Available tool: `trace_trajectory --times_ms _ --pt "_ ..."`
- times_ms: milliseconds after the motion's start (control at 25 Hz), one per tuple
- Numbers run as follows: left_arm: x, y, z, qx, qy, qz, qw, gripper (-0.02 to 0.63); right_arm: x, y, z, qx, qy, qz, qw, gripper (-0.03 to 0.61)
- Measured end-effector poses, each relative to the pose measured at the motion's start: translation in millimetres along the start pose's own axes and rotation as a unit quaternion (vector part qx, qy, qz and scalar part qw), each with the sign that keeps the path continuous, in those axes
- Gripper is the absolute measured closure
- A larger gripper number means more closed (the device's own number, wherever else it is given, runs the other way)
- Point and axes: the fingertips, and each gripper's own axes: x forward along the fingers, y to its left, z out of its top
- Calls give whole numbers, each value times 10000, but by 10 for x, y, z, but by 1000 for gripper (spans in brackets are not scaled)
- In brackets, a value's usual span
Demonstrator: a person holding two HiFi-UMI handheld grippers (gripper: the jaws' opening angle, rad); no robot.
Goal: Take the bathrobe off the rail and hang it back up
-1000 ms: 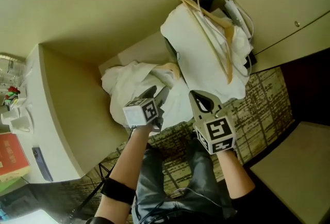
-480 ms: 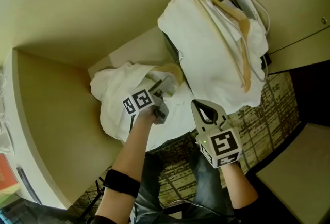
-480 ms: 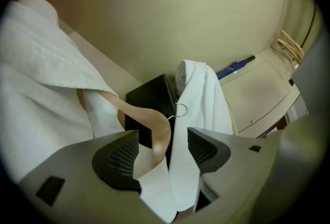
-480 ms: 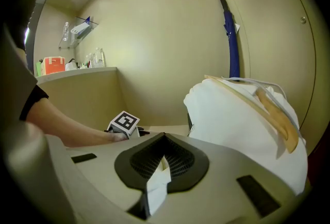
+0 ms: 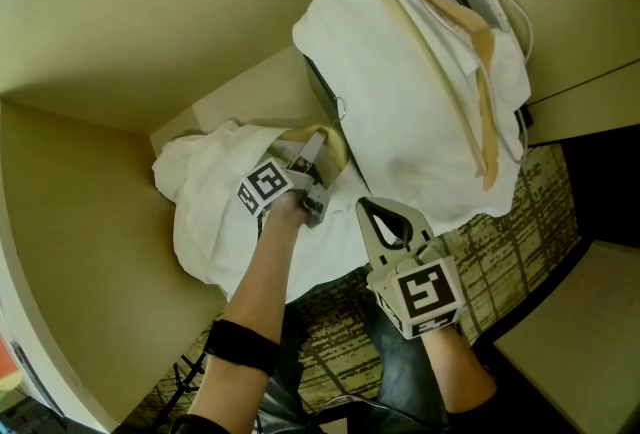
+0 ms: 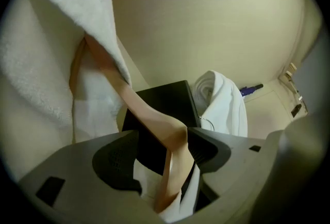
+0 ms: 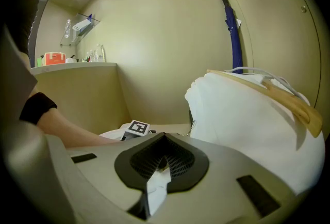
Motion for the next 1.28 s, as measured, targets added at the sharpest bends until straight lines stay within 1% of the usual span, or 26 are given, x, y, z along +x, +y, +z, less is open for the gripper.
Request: trace_trajectory --times_ms 80,200,360,440,600,760,880,1000,1080,1160,1280 --pt "44 11 26 -108 -128 -186 9997 324 7 -15 -50 18 1 -4 10000 554" --pt "86 -5 56 -163 -293 -442 9985 324 7 -48 -136 31 23 -18 10000 554" --pt "81 -35 148 -347 -605 -789 9944 316 -14 -58 -212 27 61 -15 10000 554" --pt "86 -42 159 -335 -619 -851 9939 316 -11 -62 -227 30 58 -18 10000 554" --pt "110 -7 170 -380 -680 -828 9935 316 -17 -58 -270 22 65 -12 10000 554" --pt "139 1 196 -501 -753 -892 9919 321 -32 -61 -280 1 49 5 10000 554" --pt "128 -4 225 -512 -835 -952 9906 365 -54 -38 -302 7 58 18 10000 554" --pt "121 -99 265 -550 -944 -1111 9878 402 -71 -10 -313 -5 59 24 10000 554" --pt "101 -208 278 -448 -952 -1251 9865 419 -89 22 -317 -1 49 35 10000 554" --pt "59 -379 308 -297 -964 -1468 9840 428 -110 53 -307 16 29 41 10000 554" --pt "-55 -690 379 -180 -1057 -1831 9772 433 -165 86 -239 38 -1 42 10000 554"
